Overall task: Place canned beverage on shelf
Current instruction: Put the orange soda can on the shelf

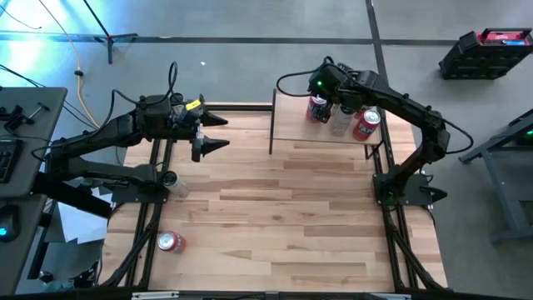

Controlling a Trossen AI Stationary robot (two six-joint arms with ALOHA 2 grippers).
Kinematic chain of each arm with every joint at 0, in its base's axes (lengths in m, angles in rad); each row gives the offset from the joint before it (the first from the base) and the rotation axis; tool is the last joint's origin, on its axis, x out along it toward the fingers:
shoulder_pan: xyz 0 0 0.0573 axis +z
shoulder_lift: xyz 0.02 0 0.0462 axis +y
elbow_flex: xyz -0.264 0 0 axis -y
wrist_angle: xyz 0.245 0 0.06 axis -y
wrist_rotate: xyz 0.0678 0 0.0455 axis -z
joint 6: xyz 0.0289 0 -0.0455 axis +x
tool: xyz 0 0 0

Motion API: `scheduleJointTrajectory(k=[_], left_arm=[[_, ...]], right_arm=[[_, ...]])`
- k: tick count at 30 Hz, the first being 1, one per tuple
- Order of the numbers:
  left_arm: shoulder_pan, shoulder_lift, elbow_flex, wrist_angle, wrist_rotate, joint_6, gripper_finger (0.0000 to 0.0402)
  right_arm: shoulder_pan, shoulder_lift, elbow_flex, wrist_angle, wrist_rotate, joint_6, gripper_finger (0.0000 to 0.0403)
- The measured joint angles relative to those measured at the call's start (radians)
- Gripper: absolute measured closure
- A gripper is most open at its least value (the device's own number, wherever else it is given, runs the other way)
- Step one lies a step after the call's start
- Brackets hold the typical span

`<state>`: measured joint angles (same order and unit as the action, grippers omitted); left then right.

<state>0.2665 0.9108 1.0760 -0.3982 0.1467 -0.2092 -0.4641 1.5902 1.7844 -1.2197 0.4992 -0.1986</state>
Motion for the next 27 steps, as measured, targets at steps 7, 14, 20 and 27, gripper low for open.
scheduleJointTrajectory(k=[7,14,20,27], left_arm=[[0.0,0.0,0.0,0.0,0.0,-0.007,0.0037],[0.0,0.0,0.0,0.0,0.0,-0.009,0.0037],[0.0,0.0,0.0,0.0,-0.001,-0.019,0.0037],[0.0,0.0,0.0,0.005,-0.001,-0.026,0.0037]], right_arm=[[-0.003,0.0,0.0,-0.031,0.036,-0.01,0.0009],[-0.003,0.0,0.0,-0.038,0.113,-0.046,0.0009],[0.0,0.0,0.0,-0.036,0.208,-0.088,0.0009],[-0.015,0.0,0.0,0.108,0.175,-0.124,0.0009]])
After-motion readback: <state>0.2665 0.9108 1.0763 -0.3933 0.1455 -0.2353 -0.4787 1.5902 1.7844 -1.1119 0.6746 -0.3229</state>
